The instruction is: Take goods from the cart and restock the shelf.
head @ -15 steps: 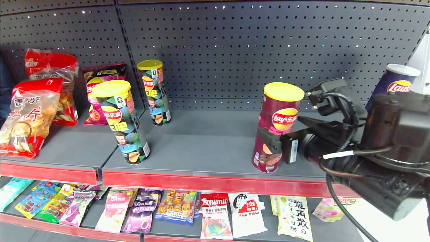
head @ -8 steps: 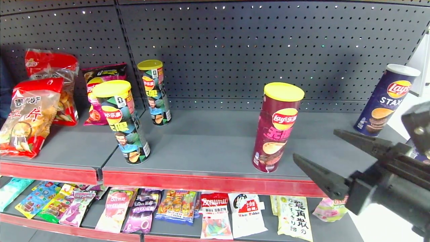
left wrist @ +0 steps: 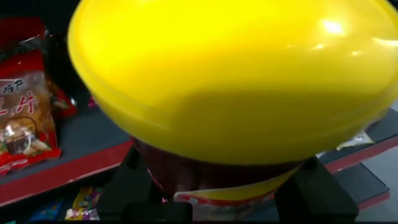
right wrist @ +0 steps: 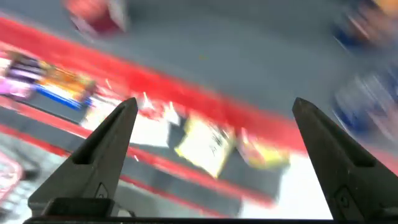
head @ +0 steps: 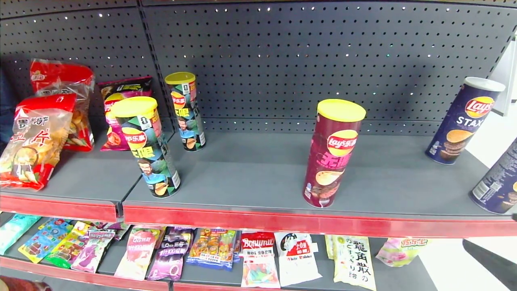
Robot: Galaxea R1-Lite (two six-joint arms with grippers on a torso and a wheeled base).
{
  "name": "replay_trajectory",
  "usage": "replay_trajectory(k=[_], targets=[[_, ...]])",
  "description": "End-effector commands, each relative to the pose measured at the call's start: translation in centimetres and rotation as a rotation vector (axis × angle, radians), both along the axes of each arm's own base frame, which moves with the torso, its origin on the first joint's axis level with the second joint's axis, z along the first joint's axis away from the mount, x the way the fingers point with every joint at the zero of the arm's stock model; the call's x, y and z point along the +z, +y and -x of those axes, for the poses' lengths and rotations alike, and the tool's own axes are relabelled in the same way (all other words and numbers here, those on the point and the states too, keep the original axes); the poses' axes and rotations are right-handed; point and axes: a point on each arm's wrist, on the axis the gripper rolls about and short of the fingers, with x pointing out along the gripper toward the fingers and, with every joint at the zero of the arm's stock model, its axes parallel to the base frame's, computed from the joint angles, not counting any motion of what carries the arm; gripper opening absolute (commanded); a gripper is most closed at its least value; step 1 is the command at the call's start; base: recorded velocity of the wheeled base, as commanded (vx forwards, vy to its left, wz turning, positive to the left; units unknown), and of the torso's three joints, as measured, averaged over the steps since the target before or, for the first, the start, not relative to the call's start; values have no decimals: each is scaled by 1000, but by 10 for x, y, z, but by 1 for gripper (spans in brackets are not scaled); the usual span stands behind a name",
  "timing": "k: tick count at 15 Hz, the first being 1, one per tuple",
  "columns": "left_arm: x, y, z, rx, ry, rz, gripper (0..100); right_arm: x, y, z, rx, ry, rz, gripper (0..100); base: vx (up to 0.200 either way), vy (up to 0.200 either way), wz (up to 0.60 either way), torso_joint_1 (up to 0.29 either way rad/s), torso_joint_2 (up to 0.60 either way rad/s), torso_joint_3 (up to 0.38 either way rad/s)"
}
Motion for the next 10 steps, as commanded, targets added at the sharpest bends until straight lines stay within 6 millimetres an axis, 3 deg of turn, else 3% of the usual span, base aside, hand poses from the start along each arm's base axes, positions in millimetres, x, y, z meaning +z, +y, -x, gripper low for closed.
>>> replay_trajectory(k=[1, 6, 10], targets=[[11, -1, -16, -26, 54, -1, 0, -14, -20, 56, -66, -101, -12, 100, 0, 0, 0, 0, 0, 0], [34, -3, -48, -75, 45, 19, 0, -32, -27, 80, -73, -135, 48, 100, 0, 0, 0, 0, 0, 0], [42, -5, -54, -165, 47, 20, 0, -47, -28, 85, -71, -140, 62, 100, 0, 0, 0, 0, 0, 0]])
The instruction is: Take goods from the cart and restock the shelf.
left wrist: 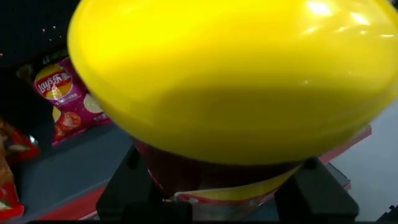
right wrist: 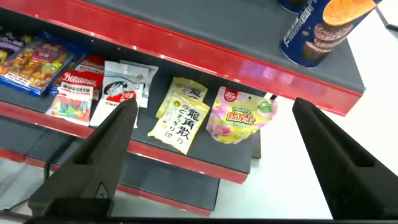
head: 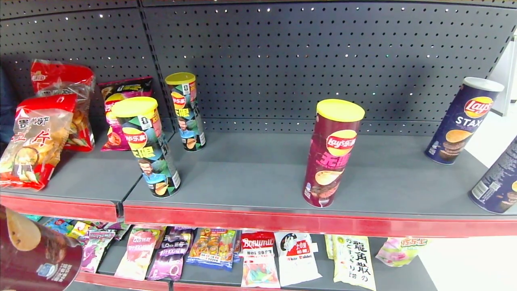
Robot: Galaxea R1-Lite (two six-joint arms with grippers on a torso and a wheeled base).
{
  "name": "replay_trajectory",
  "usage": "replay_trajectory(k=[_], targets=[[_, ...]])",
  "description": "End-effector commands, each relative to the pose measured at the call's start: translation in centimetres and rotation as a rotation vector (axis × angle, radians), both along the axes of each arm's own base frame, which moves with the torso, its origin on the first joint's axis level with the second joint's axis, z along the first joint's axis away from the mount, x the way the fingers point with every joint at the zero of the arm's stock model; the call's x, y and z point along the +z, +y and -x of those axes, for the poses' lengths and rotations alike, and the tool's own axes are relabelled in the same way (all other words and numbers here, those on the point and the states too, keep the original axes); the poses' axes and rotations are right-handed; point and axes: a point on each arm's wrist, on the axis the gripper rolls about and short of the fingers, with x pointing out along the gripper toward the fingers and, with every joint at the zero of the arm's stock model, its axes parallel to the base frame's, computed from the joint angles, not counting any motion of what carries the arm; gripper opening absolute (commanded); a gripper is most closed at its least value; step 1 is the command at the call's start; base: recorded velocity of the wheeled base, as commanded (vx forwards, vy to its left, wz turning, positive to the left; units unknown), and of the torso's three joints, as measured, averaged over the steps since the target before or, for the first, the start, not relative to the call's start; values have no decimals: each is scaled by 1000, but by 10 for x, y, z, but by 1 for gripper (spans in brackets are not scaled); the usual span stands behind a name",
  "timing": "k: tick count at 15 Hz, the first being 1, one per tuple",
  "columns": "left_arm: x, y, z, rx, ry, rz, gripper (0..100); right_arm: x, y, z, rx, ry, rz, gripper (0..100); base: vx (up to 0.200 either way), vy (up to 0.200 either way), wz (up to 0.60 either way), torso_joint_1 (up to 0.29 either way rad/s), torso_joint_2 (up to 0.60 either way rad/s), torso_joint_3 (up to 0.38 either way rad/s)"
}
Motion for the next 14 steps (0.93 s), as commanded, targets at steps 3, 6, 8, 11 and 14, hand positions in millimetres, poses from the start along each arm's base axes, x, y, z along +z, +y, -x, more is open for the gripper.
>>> replay_trajectory(k=[3, 6, 8, 11, 14], targets=[[3, 0, -7, -9, 19, 0, 0, -11, -1, 4, 2, -17, 8, 100, 0, 0, -400, -2, 2, -2], [2, 0, -8, -9, 23, 0, 0, -15, -1, 3, 5, -4, 15, 100, 0, 0, -600, 2, 2, 2], [2, 0, -8, -9, 25, -1, 0, -15, -1, 3, 5, -3, 16, 100, 0, 0, -600, 7, 5, 0], [2, -1, -11, -9, 35, -1, 0, -16, -1, 3, 5, -3, 16, 100, 0, 0, -600, -1, -1, 2], [2, -1, -13, -9, 42, -1, 0, -23, -2, 6, 5, -18, 13, 100, 0, 0, -200, 1, 1, 1]])
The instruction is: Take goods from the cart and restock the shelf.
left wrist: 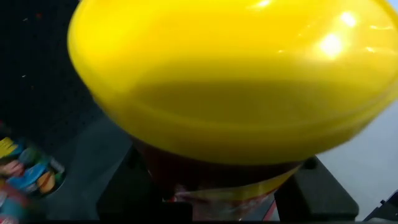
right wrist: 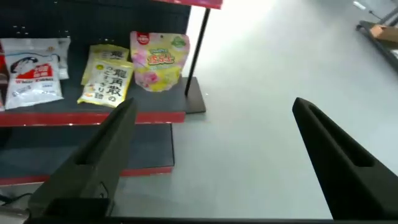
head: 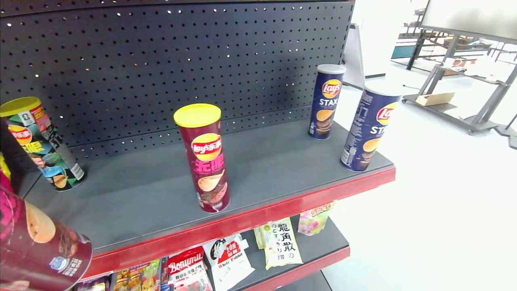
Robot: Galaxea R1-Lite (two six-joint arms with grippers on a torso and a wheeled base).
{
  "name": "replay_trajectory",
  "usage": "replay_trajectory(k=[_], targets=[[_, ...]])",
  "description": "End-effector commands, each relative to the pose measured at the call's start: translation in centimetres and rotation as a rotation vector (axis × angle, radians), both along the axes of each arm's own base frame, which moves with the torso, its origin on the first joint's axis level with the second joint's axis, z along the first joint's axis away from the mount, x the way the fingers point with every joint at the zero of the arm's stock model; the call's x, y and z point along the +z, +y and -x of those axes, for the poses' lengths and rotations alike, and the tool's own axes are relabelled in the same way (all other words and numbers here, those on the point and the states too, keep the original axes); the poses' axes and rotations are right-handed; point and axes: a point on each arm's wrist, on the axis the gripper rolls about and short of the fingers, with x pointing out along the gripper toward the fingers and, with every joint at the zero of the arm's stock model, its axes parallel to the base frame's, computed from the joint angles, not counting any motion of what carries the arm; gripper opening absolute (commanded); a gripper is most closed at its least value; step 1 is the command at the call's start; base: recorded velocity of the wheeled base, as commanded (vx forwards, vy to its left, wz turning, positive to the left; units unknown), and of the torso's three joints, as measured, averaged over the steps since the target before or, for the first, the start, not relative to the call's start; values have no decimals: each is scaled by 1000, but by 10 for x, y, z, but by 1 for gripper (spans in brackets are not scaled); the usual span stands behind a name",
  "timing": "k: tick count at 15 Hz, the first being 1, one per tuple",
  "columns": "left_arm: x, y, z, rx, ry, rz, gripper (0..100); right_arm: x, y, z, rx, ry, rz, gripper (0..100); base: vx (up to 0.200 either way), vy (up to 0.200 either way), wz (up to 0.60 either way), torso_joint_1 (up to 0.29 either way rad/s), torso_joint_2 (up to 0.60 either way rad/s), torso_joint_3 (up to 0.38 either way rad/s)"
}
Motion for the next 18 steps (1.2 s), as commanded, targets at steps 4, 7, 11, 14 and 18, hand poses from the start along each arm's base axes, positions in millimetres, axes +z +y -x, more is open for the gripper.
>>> replay_trajectory(k=[4, 7, 11, 14, 18], targets=[[0, 0, -10, 2, 32, -1, 0, -10, -2, 4, -41, -39, 5, 100, 0, 0, 0, 0, 0, 0], [1, -1, -19, 6, 58, -2, 0, -12, -2, 2, -57, -37, -55, 100, 0, 0, 0, 0, 0, 0], [5, -1, -28, 6, 43, -2, 0, -30, -1, 0, 42, -29, -188, 100, 0, 0, 0, 0, 0, 0], [4, -1, -30, -1, 51, 0, 0, -29, -5, -1, 147, -40, -190, 100, 0, 0, 0, 0, 0, 0], [4, -1, -37, -7, 71, 0, 0, -26, -1, -11, 8, 62, -130, 100, 0, 0, 0, 0, 0, 0]])
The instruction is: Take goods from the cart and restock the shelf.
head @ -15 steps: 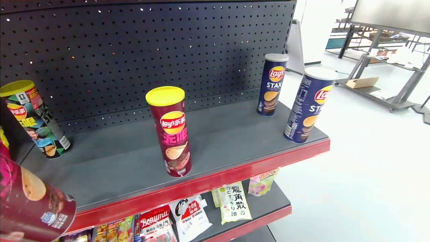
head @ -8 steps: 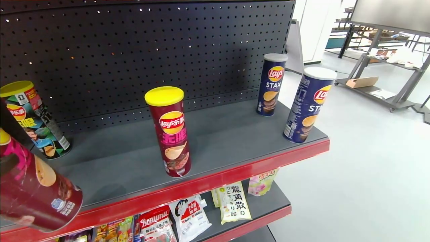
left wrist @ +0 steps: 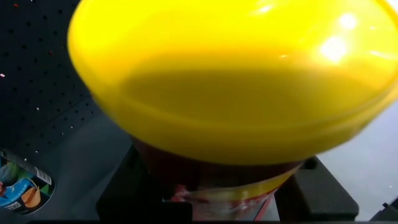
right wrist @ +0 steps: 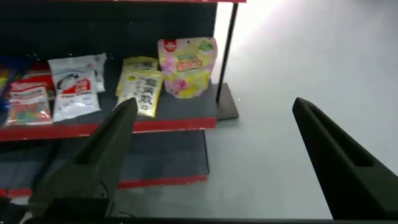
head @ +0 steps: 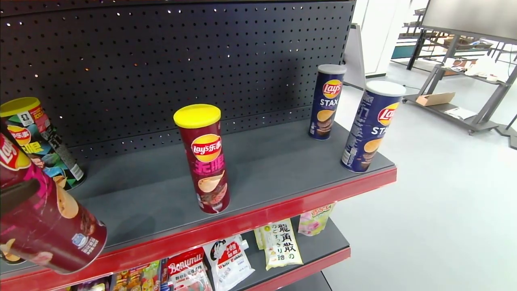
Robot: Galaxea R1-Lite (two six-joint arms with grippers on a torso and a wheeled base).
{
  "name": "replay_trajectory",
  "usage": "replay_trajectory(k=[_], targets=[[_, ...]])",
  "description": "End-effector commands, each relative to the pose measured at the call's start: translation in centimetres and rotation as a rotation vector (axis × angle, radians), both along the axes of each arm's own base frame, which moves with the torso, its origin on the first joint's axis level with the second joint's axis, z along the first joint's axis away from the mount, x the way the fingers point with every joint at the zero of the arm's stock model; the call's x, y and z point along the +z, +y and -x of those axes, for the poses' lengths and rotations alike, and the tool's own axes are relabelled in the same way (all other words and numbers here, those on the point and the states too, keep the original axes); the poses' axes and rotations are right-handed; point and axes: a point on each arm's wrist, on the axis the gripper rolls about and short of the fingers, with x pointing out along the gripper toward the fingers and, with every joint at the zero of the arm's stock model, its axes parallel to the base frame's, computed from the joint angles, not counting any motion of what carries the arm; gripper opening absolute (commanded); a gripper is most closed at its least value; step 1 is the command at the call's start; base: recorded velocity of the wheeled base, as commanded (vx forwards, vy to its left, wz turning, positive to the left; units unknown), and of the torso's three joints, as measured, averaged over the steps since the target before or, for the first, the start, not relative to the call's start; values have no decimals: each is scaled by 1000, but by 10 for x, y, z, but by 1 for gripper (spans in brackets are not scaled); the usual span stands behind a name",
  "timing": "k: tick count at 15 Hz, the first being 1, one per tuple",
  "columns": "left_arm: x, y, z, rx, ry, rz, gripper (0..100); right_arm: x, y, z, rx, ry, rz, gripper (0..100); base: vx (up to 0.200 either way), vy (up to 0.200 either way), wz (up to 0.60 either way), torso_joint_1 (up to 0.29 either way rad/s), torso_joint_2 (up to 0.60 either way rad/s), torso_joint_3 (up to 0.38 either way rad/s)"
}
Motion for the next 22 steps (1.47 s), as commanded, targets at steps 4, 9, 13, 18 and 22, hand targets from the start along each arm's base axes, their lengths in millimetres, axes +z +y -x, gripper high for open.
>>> replay_trajectory(k=[4, 9, 13, 18, 22], targets=[[-4, 0, -6, 0, 28, -1, 0, 3, 7, -7, -329, 108, 64, 100, 0, 0, 0, 0, 0, 0], [-5, 0, -7, -1, 34, -3, 0, -8, 13, -8, -162, -147, -85, 100, 0, 0, 0, 0, 0, 0], [-5, 0, -6, 1, 34, -3, 0, -14, 16, -7, -32, -80, -108, 100, 0, 0, 0, 0, 0, 0], [-13, -1, -9, -10, 64, -4, 0, -14, 14, -7, -88, -78, -129, 100, 0, 0, 0, 0, 0, 0], [-20, -2, -22, -14, 128, -5, 0, -14, 15, -7, -86, -78, -130, 100, 0, 0, 0, 0, 0, 0]])
